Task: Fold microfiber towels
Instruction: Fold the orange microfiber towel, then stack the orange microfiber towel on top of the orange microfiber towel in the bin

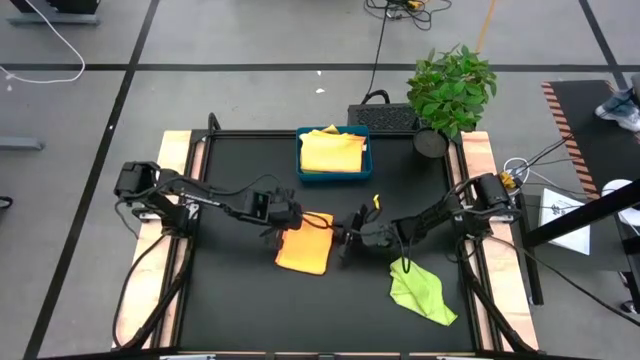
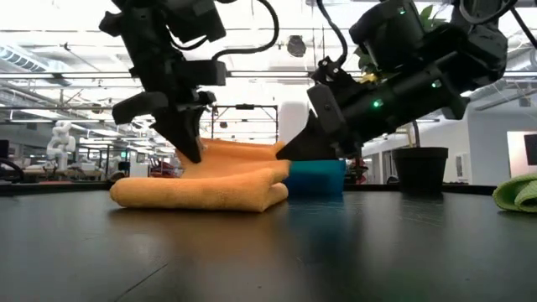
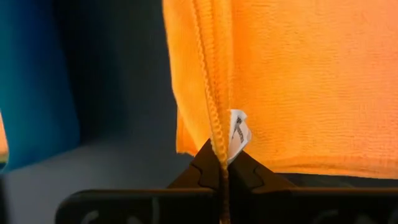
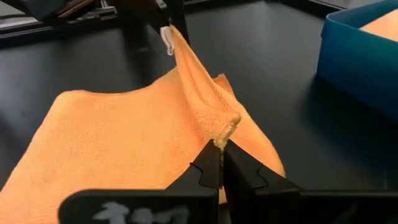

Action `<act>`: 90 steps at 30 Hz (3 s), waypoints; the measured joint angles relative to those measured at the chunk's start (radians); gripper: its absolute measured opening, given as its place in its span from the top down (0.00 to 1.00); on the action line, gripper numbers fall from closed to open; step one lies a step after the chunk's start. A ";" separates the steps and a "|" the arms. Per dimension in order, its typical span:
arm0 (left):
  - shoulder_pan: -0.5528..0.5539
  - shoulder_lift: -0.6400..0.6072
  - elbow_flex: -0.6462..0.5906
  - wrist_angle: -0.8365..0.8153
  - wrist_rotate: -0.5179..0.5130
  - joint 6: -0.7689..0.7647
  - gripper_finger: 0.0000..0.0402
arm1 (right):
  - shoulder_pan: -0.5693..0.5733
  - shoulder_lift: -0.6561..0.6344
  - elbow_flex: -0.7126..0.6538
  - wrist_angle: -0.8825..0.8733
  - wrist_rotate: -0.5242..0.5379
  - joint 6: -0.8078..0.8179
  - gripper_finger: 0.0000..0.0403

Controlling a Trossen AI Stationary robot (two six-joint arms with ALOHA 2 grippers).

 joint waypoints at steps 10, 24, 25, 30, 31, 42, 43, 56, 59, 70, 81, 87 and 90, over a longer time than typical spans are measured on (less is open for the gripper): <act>-0.070 -0.065 0.017 -0.035 -0.069 -0.015 0.99 | -0.029 0.002 -0.001 0.013 -0.022 -0.006 1.00; 0.076 -0.005 0.016 -0.017 -0.014 -0.031 0.95 | -0.096 0.031 -0.004 -0.026 -0.071 0.026 0.88; 0.077 -0.005 0.016 -0.017 -0.007 -0.023 0.94 | -0.096 0.031 -0.004 -0.027 -0.071 0.027 0.87; 0.073 -0.005 0.016 0.037 0.002 0.031 0.83 | -0.094 0.031 -0.004 -0.015 -0.069 0.027 0.79; 0.073 -0.005 0.016 0.045 0.002 0.038 0.80 | -0.093 0.031 -0.004 -0.010 -0.069 0.027 0.79; 0.029 -0.130 0.017 -0.084 -0.205 -0.020 0.64 | -0.076 -0.101 -0.008 -0.184 -0.050 -0.018 0.78; 0.023 -0.149 0.015 -0.093 -0.203 -0.042 0.64 | -0.074 -0.117 -0.012 -0.182 -0.043 -0.022 0.77; -0.174 -0.249 -0.160 0.251 -0.047 -0.169 0.63 | -0.016 -0.146 -0.044 -0.101 -0.046 -0.061 0.77; -0.206 -0.260 -0.200 0.371 -0.041 -0.196 0.63 | 0.011 -0.147 -0.049 -0.078 -0.046 -0.074 0.77; -0.286 -0.226 -0.358 0.828 0.122 -0.229 0.63 | 0.038 -0.146 -0.049 -0.043 -0.042 -0.097 0.77; -0.376 -0.056 -0.251 0.764 0.026 -0.216 0.63 | 0.038 -0.146 -0.048 -0.037 -0.042 -0.101 0.77; -0.415 0.062 -0.119 0.584 -0.052 -0.209 0.63 | 0.038 -0.146 -0.048 -0.024 -0.041 -0.101 0.77; -0.414 0.129 -0.068 0.534 -0.089 -0.209 0.60 | 0.038 -0.146 -0.048 -0.016 -0.040 -0.100 0.77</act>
